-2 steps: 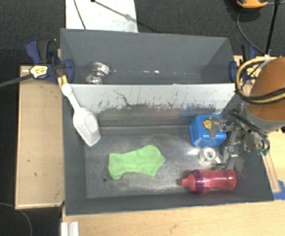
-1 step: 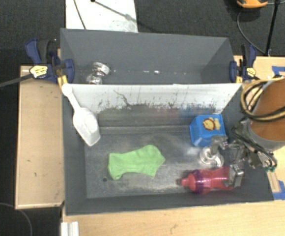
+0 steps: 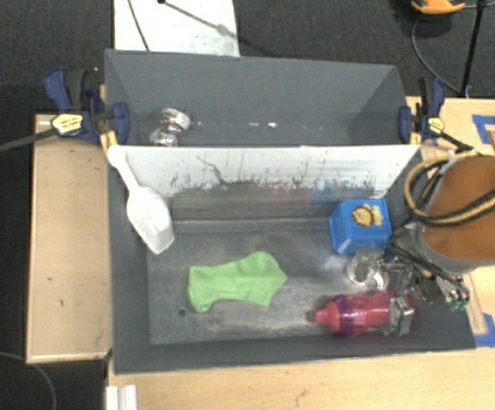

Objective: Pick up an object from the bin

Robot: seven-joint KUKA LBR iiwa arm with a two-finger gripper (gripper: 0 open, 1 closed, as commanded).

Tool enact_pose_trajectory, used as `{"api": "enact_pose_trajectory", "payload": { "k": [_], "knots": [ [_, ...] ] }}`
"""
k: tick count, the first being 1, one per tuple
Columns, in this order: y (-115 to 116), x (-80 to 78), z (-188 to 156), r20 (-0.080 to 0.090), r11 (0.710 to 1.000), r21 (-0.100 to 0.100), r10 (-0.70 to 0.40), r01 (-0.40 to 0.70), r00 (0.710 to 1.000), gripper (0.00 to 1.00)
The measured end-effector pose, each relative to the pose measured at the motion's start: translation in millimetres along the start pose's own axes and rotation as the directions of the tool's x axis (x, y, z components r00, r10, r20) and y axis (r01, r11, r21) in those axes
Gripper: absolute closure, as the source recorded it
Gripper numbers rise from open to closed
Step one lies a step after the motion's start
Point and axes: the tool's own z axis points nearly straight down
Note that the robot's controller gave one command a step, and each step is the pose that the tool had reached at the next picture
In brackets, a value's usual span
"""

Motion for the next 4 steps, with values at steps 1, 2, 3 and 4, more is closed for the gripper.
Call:
{"api": "enact_pose_trajectory", "payload": {
  "k": [1, 2, 3, 4],
  "knots": [
    [0.7, -5.9, 53.8, 0.013, 1.0, 0.005, -0.009, 0.008, 1.0, 0.0],
    [-5.4, -5.2, 56.7, 0.006, 0.999, 0.002, 0.033, -0.033, 0.999, 1.0],
    [-5.5, -5.2, 56.7, 0.006, 0.999, 0.002, 0.032, -0.032, 0.999, 1.0],
    [-5.1, -4.9, 54.8, 0.005, 1.0, 0.001, 0.031, -0.031, 0.999, 1.0]
  ]
}}
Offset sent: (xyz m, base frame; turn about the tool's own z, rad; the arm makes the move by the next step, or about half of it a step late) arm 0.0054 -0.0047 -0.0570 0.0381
